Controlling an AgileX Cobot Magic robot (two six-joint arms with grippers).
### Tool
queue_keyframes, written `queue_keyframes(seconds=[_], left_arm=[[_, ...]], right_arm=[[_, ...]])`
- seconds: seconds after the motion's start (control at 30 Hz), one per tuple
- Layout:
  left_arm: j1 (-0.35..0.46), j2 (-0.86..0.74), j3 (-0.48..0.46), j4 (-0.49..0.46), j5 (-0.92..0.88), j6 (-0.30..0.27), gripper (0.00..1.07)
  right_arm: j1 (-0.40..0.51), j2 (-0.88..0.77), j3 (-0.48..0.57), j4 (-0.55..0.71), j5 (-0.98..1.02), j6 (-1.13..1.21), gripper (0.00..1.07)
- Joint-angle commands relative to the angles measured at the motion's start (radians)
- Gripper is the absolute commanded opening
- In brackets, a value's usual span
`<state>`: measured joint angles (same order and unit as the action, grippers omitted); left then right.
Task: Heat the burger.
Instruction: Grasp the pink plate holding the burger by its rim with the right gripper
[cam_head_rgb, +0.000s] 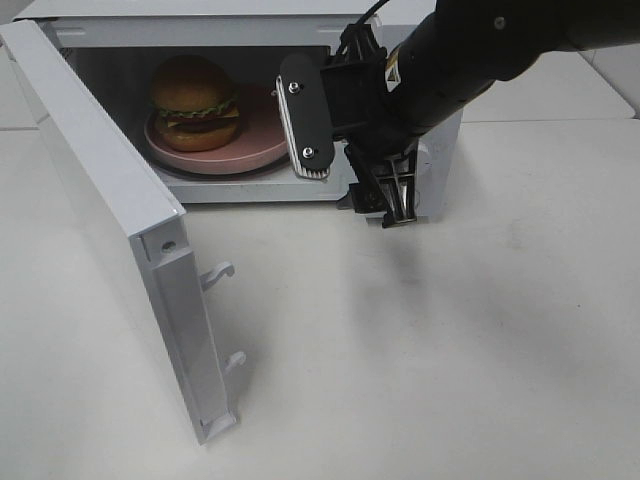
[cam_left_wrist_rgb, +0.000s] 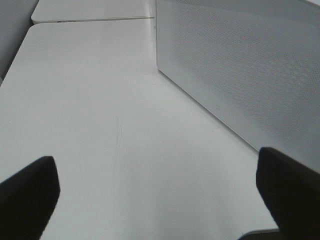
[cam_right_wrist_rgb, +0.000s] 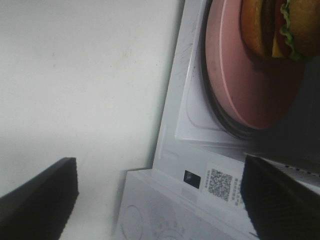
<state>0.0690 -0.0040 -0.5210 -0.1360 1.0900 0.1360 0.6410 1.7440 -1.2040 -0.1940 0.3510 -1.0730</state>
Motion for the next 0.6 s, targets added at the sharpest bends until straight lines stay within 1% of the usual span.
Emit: queue_keyframes(seconds=[0.03, 0.27, 0.33, 0.43, 0.57, 0.6], left_arm=[[0.005, -0.007, 0.002, -0.005, -0.014, -0.005, 1.0], [0.005, -0.007, 0.002, -0.005, -0.014, -0.005, 1.0], [0.005, -0.007, 0.002, -0.005, -0.014, -0.005, 1.0], [0.005, -0.007, 0.002, -0.005, -0.014, -0.005, 1.0], [0.005, -0.007, 0.002, -0.005, -0.014, -0.005, 1.0], [0.005, -0.007, 0.002, -0.005, -0.014, -0.005, 1.0]], right_arm=[[0.013, 0.034, -0.044, 0.001, -0.015, 0.008, 0.85], [0.026, 0.103, -0.106, 0.001, -0.02, 0.009, 0.84], [0.026, 0.15, -0.154, 0.001, -0.024, 0.014, 0.84], [0.026, 0.162, -0.165, 0.001, -0.024, 0.016, 0.83], [0.026, 0.227, -0.228, 0.001, -0.024, 0.025, 0.83], [0.026, 0.227, -0.228, 0.001, -0.024, 0.025, 0.83]])
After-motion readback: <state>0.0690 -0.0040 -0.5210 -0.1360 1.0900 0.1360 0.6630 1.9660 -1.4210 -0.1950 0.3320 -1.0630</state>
